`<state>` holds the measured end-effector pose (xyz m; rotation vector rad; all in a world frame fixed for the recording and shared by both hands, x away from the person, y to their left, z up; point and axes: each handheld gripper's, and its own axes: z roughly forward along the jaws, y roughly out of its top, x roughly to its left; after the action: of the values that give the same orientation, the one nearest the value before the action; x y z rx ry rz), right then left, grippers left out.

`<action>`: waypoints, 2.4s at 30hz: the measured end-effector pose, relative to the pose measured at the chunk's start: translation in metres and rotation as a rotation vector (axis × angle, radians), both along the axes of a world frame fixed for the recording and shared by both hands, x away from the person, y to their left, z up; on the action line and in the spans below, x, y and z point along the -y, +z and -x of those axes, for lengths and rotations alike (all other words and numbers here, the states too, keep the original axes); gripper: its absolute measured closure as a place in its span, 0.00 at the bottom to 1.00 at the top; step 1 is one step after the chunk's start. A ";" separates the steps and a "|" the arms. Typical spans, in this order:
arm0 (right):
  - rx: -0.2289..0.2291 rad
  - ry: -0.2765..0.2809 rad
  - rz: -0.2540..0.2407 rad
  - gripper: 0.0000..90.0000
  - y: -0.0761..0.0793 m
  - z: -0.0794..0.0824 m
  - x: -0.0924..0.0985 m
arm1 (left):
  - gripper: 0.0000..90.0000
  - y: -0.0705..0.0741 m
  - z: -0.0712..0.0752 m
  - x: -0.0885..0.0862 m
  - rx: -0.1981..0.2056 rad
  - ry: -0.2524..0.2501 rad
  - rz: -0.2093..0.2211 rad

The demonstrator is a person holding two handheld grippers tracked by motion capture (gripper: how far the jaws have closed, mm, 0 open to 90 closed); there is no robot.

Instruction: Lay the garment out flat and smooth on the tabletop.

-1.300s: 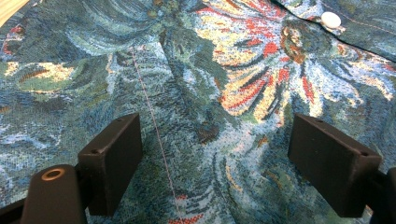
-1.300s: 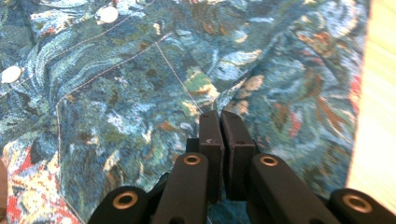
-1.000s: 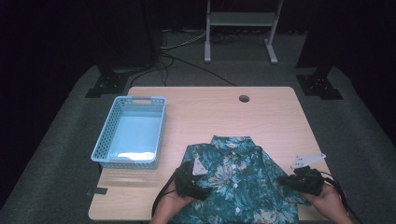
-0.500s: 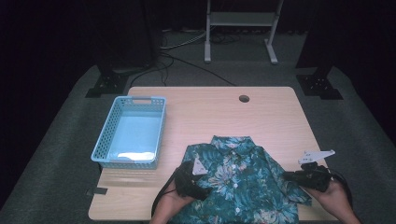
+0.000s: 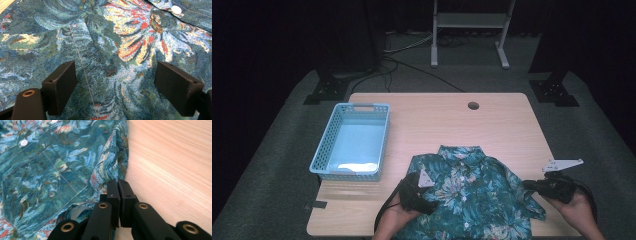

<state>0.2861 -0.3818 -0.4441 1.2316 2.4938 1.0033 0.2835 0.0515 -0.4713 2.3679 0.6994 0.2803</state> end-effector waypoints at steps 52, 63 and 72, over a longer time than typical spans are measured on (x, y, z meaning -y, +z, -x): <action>0.058 -0.100 -0.065 0.69 0.017 -0.012 0.019 | 0.19 0.000 0.000 0.000 0.003 -0.001 0.000; 0.073 -0.098 -0.051 0.65 0.025 -0.016 0.018 | 0.19 0.000 0.000 0.000 0.002 -0.003 0.000; 0.020 -0.027 -0.091 0.64 0.016 -0.014 0.004 | 0.19 0.000 -0.001 0.000 0.001 -0.004 -0.003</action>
<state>0.3001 -0.3863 -0.4284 1.2711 2.4342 1.1276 0.2841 0.0513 -0.4711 2.3712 0.6942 0.2816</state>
